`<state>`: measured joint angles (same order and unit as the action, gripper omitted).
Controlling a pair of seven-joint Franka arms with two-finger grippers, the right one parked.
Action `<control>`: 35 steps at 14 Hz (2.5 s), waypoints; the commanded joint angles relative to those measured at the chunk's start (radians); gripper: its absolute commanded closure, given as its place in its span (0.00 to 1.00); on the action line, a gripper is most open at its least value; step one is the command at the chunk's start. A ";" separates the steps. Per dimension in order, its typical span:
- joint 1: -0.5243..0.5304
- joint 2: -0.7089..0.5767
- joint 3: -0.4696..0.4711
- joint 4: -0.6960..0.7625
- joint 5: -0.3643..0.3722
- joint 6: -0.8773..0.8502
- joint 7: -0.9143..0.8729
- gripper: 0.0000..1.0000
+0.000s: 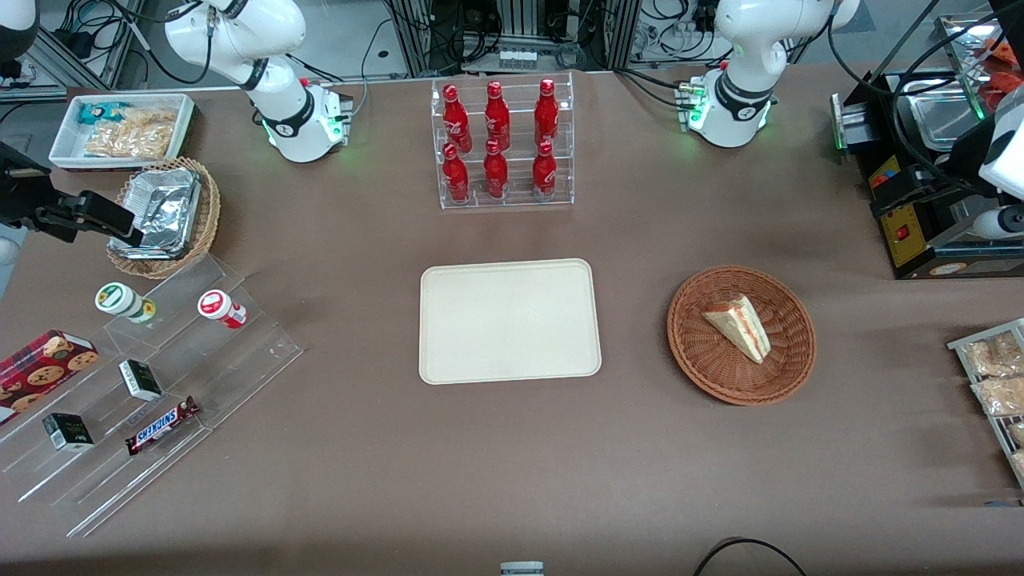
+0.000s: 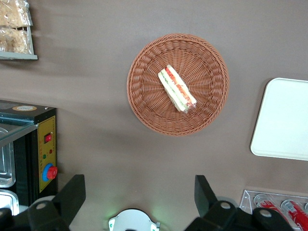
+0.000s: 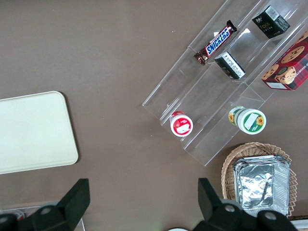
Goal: Place sandwich from basket to tray
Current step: 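Move the left gripper over the wrapped sandwich in the wicker basket, then lower the open left gripper around the sandwich and close it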
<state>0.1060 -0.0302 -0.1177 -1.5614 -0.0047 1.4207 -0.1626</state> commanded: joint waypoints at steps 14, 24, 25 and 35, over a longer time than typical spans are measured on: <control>-0.118 0.138 -0.004 -0.438 0.003 0.584 -0.366 0.00; -0.161 0.147 -0.005 -0.687 0.003 0.897 -0.641 0.00; -0.161 0.167 -0.005 -0.689 0.003 0.914 -0.649 0.00; -0.154 0.270 -0.002 -0.683 0.002 1.026 -0.693 0.87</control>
<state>-0.0446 0.2423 -0.1244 -2.2492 -0.0036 2.4381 -0.8336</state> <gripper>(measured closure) 0.291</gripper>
